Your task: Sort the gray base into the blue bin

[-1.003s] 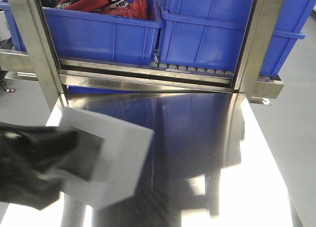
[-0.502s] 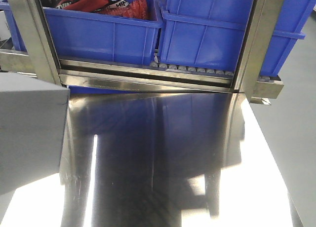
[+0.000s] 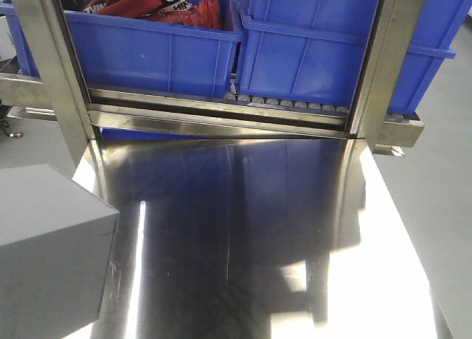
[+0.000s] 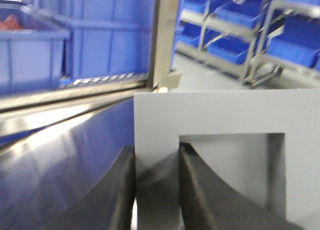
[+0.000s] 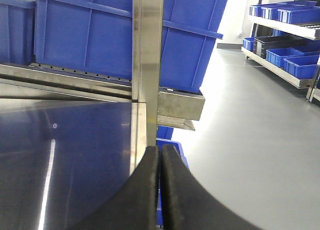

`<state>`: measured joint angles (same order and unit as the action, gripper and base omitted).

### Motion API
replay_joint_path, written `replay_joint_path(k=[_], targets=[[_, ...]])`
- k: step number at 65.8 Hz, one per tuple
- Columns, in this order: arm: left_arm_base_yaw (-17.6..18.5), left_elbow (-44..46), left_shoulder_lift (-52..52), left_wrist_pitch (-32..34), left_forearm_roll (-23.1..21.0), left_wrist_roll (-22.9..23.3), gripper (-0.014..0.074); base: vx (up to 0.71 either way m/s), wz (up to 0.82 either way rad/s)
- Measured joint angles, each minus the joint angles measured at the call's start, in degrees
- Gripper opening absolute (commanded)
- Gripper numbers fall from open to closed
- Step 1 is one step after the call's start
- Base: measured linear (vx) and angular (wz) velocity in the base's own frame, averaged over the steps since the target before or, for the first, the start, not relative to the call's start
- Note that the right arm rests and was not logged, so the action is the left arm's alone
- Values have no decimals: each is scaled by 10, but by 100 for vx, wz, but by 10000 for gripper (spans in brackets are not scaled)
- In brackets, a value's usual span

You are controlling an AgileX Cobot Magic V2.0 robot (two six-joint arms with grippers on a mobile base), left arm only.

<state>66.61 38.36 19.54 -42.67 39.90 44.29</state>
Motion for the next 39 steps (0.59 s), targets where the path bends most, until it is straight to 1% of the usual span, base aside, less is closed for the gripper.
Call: replay_joint_path(k=[8, 39], targets=[[0, 0, -4, 9, 2, 0, 3, 0, 0], [0, 0, -4, 11, 2, 0, 3, 0, 0]])
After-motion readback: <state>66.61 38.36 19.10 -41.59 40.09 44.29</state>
